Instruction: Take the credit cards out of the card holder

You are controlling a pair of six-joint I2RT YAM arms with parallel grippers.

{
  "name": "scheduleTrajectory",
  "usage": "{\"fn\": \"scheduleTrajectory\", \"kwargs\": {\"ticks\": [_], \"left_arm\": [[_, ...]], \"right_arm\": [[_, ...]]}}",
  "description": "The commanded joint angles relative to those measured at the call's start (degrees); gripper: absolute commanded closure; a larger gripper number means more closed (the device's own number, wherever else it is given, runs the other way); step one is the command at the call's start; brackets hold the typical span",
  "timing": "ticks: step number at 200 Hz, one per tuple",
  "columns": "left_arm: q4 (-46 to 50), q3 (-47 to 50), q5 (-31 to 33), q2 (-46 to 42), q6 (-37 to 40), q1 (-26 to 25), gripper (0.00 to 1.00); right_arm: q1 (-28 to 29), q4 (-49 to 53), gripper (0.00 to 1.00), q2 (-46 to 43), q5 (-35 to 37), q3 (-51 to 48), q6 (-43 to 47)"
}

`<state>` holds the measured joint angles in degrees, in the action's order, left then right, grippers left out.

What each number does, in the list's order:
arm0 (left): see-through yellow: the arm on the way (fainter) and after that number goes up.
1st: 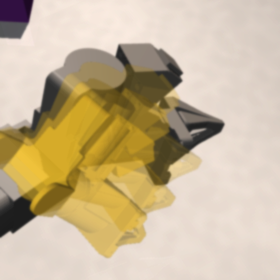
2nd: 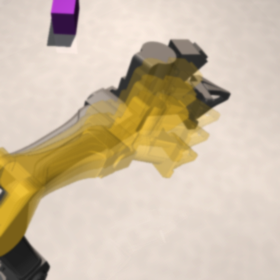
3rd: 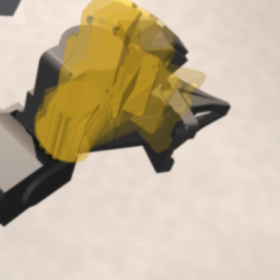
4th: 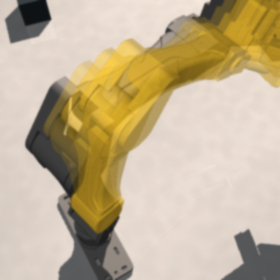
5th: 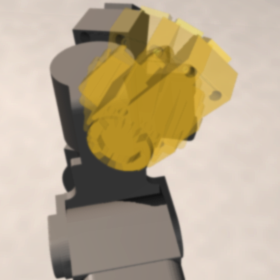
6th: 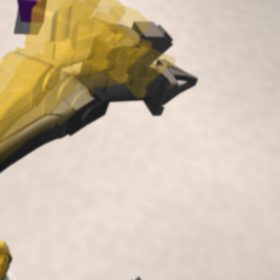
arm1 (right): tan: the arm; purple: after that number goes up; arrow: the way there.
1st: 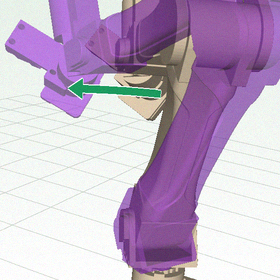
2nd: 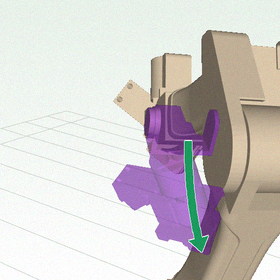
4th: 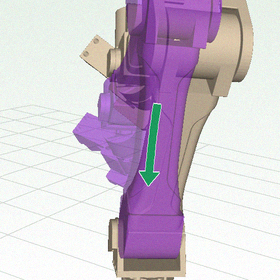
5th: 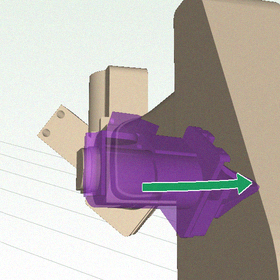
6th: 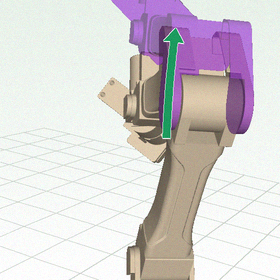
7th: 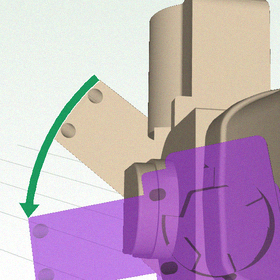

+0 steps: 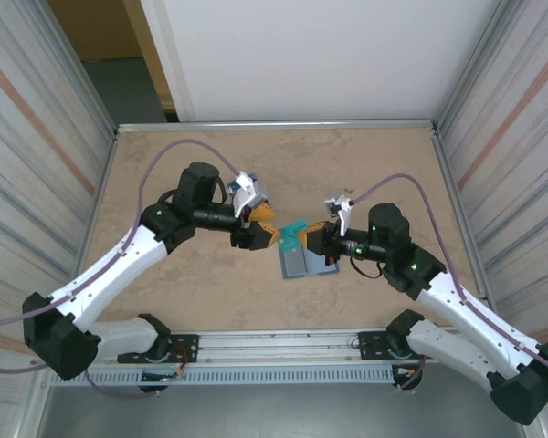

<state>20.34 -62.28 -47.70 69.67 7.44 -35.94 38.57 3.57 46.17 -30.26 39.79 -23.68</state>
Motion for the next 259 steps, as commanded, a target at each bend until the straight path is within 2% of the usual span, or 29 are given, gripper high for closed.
{"fn": "scheduleTrajectory", "kwargs": {"ticks": [1, 16, 36, 114, 172, 196, 205, 221, 239, 259], "left_arm": [[0.83, -1.93, -7.08, 1.57, 1.83, 0.52, 0.4], [0.93, -2.28, -8.44, 2.85, 2.11, 0.44, 0.43], [1.27, -2.97, -9.84, 4.43, 2.68, 0.11, 0.54], [6.46, -5.16, -8.45, 8.1, 7.48, -2.15, 0.57], [7.35, -5.99, -9.22, 9.58, 8.54, -2.31, 1.0], [7.44, -5.97, -6.41, 9.28, 9.12, -2.29, 1.0], [7.35, -5.97, -5.33, 9.11, 9.49, -2.29, 1.0], [6.73, -5.52, -3.31, 8.56, 10.13, -2.22, 1.0], [5.35, -4.71, -0.46, 7.7, 10.7, -2.17, 1.0], [4.47, -3.79, 2.57, 6.93, 11.01, -0.88, 1.0]], "right_arm": [[0.34, -0.4, 1.0, 0.79, -2.77, -0.13, 1.52], [0.42, -0.58, 1.0, 1.47, -3.29, 0.4, 1.84], [0.51, -0.6, 1.0, 2.72, -3.66, 0.95, 2.18], [0.63, -0.91, 1.0, 4.31, -4.57, 2.37, 2.45], [0.79, -1.37, 1.0, 4.73, -4.05, 2.23, 2.07], [0.76, -1.21, 0.99, 4.55, -2.98, 2.04, 2.08], [0.81, -1.05, 0.94, 4.34, -2.34, 1.96, 2.1], [0.81, 0.03, 0.75, 4.28, -0.8, 2.03, 2.23], [0.51, 2.1, 0.41, 4.38, 1.03, 2.38, 2.33], [0.15, 4.5, 0.18, 4.21, 3.24, 2.92, 2.6]]}}
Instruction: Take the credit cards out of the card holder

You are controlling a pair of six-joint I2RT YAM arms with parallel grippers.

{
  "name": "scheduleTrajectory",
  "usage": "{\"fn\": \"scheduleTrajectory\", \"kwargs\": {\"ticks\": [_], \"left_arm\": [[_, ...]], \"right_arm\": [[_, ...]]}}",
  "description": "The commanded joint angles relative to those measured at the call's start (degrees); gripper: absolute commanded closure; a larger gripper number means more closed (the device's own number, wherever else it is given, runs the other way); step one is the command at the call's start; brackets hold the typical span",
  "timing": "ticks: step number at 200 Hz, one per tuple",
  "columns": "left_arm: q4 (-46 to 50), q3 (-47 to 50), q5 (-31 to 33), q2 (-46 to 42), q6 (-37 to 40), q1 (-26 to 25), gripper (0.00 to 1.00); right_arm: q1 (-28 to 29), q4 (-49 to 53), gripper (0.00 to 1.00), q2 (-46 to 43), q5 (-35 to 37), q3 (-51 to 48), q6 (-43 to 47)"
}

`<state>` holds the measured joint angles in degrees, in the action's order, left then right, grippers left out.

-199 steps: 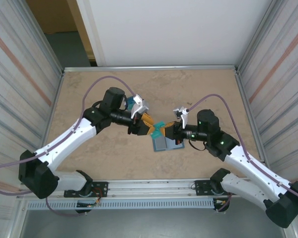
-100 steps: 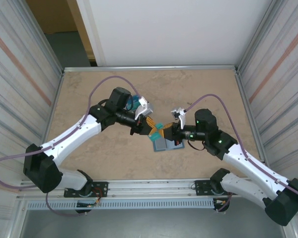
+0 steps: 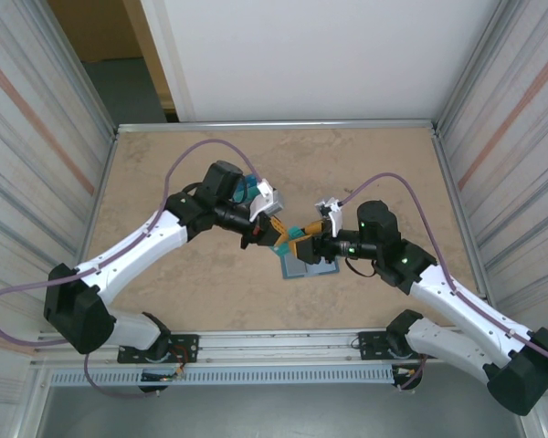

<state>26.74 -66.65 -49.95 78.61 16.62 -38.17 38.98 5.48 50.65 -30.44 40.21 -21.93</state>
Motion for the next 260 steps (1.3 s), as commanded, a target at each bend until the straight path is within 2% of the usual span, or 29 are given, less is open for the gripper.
{"fn": "scheduleTrajectory", "kwargs": {"ticks": [1, 20, 70, 105, 150, 214, 260], "left_arm": [[-1.94, 0.61, 4.97, -2.03, 1.83, 1.43, 1.0], [-2.22, 1.44, 8.1, -2.48, 2.38, 3.69, 1.0], [-0.18, -0.82, 23.62, 1.41, 10.66, 7.88, 1.0], [1.67, -6.8, 26.08, 8.33, 15.02, 11.97, 1.0], [4.42, -13.92, 34.0, 17.52, 21.03, 12.83, 1.0], [7.55, -22.08, 35.73, 27.94, 23.49, 14.77, 1.0], [9.27, -24.47, 35.21, 31.47, 25.19, 15.39, 1.0]], "right_arm": [[-0.24, 2.74, 0.17, -0.33, 3.61, 2.51, 0.85], [-0.82, 4.93, 0.0, -1.16, 6.55, 2.78, 0.93], [-4.2, 7.63, 0.01, -3.28, 15.36, 2.51, -2.19], [-5.07, 11.37, 0.01, -2.19, 24.11, 2.71, -4.81], [-5.49, 12.79, 0.01, -1.44, 27.64, 2.99, -6.92], [-5.58, 13.39, 0.01, -0.64, 28.59, 2.86, -8.16], [-5.47, 13.63, 0.01, -2.15, 29.5, 2.03, -8.74]]}}
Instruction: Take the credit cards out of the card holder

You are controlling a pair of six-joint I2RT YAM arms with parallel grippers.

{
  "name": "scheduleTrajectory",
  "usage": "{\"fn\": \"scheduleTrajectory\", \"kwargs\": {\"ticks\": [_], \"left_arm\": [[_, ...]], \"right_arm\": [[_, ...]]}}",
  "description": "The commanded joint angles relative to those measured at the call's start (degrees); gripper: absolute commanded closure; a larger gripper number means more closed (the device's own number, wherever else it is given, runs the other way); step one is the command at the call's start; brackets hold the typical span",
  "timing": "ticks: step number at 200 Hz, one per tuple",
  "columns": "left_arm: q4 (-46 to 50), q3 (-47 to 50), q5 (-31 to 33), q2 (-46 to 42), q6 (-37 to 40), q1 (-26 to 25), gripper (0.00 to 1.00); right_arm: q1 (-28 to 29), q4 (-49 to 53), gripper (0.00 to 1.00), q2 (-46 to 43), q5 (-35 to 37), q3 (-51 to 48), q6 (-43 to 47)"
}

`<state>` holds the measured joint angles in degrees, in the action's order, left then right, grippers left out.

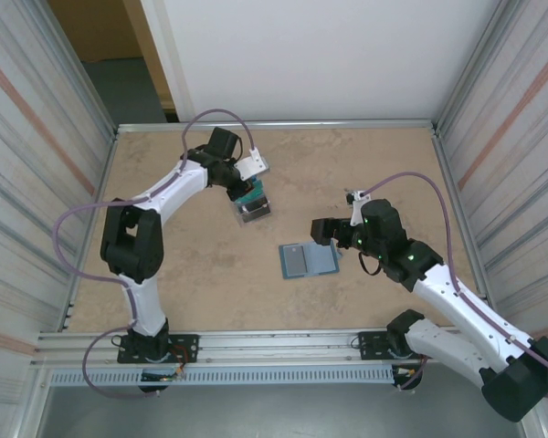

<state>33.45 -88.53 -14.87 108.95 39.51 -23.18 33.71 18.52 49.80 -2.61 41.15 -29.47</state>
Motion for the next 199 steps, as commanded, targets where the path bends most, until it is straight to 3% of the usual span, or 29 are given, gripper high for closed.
{"fn": "scheduleTrajectory", "kwargs": {"ticks": [1, 146, 186, 199], "left_arm": [[2.62, -2.6, 0.12, 1.15, 2.36, 0.4, 1.0], [3.96, -6.49, 4.32, 6.89, 2.67, 0.59, 1.0], [6.85, -8.67, 3.17, 6.29, 0.46, 0.59, 0.72], [7.15, -8.91, 2.75, 5.8, 0.07, 0.64, 0.71]], "right_arm": [[-0.22, 0.61, 0.01, -1.34, 1.75, 1.07, -1.2], [-0.32, 1.47, 0.01, -4.74, 3.36, -0.45, -1.99], [-0.23, 1.08, 0.01, -4.8, 3.11, -0.88, -2.02], [-0.26, 0.94, 0.01, -4.8, 3.01, -0.89, -2.11]]}}
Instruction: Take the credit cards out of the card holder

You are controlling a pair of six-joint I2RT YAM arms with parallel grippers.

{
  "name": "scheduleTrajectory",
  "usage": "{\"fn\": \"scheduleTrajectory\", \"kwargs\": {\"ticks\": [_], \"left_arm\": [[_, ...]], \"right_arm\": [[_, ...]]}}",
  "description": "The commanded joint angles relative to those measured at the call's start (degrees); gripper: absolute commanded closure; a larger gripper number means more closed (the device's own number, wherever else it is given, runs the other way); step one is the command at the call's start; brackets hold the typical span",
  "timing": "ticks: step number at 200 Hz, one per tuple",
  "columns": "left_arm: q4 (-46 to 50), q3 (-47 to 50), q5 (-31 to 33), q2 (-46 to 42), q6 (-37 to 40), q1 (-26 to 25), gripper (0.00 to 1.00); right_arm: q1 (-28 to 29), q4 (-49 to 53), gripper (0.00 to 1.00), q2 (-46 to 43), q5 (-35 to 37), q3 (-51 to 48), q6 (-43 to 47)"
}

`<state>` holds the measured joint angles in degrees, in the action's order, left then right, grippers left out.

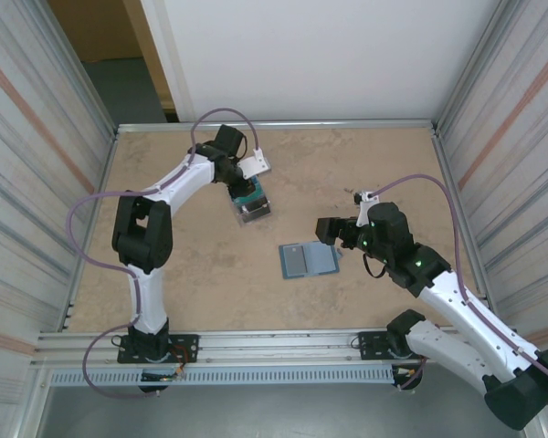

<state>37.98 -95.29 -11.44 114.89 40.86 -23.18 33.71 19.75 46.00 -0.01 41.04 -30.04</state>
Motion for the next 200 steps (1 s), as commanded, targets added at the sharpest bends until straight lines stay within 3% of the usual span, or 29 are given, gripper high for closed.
{"fn": "scheduleTrajectory", "kwargs": {"ticks": [1, 82, 139, 156, 200], "left_arm": [[2.63, -2.12, -0.68, -0.21, -1.25, 0.61, 0.7], [0.54, 2.1, -3.99, -9.13, -5.69, 0.46, 0.68], [-9.88, 15.9, -3.57, -24.26, -14.03, 0.5, 0.27], [-14.34, 21.45, -1.01, -29.63, -18.11, 0.5, 0.02], [-30.37, 39.43, 14.08, -44.03, -29.26, 0.56, 0.01]], "right_arm": [[-0.25, -0.26, 0.01, -1.04, 0.43, -0.83, -1.53], [-0.21, 2.59, 0.01, -0.32, 3.16, -0.78, -3.8], [0.03, 5.52, 0.01, 2.2, 6.07, -0.95, -5.64], [0.47, 6.09, 0.01, 3.88, 6.97, -0.74, -6.04], [9.05, 9.28, 0.08, 10.4, 17.37, 2.3, -5.92]]}}
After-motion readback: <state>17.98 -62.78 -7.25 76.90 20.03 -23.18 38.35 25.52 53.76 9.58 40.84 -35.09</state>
